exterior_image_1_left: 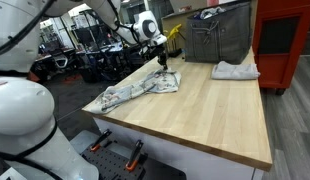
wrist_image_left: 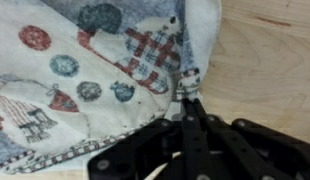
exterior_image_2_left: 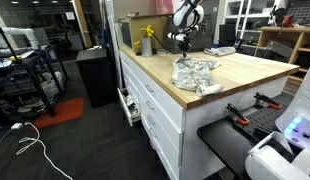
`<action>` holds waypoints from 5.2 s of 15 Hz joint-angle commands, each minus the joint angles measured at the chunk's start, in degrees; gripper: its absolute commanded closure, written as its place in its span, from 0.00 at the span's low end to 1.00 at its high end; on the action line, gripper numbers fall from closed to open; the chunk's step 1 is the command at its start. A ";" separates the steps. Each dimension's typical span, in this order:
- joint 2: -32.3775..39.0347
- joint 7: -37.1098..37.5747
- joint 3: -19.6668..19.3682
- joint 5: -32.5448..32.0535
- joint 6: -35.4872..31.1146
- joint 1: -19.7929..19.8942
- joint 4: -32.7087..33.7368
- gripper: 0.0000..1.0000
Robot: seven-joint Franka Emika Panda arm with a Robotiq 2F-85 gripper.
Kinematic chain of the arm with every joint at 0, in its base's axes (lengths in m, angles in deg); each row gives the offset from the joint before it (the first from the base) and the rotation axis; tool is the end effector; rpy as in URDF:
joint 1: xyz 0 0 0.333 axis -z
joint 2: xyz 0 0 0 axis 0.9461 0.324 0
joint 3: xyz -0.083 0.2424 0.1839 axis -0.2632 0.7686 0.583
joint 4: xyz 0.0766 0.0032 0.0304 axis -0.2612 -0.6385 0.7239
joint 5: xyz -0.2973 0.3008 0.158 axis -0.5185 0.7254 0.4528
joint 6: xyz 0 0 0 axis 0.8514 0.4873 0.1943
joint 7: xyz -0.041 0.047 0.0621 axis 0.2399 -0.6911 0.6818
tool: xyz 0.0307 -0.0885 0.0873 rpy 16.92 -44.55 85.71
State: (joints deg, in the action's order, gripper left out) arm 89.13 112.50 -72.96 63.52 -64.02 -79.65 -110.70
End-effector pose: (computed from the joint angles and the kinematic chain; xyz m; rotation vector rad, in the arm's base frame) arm 0.7485 -0.0081 0.2200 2.4141 -1.9439 0.2882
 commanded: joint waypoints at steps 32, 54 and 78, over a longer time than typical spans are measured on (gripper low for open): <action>-27.97 -23.82 8.92 14.20 -3.77 6.76 -33.54 0.24; -33.17 -36.15 16.92 25.39 8.68 1.75 -41.86 0.80; -18.59 -36.42 17.71 25.59 2.81 -2.51 -34.18 1.00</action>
State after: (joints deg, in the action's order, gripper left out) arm 68.98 76.83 -55.71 89.70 -59.07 -81.24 -146.07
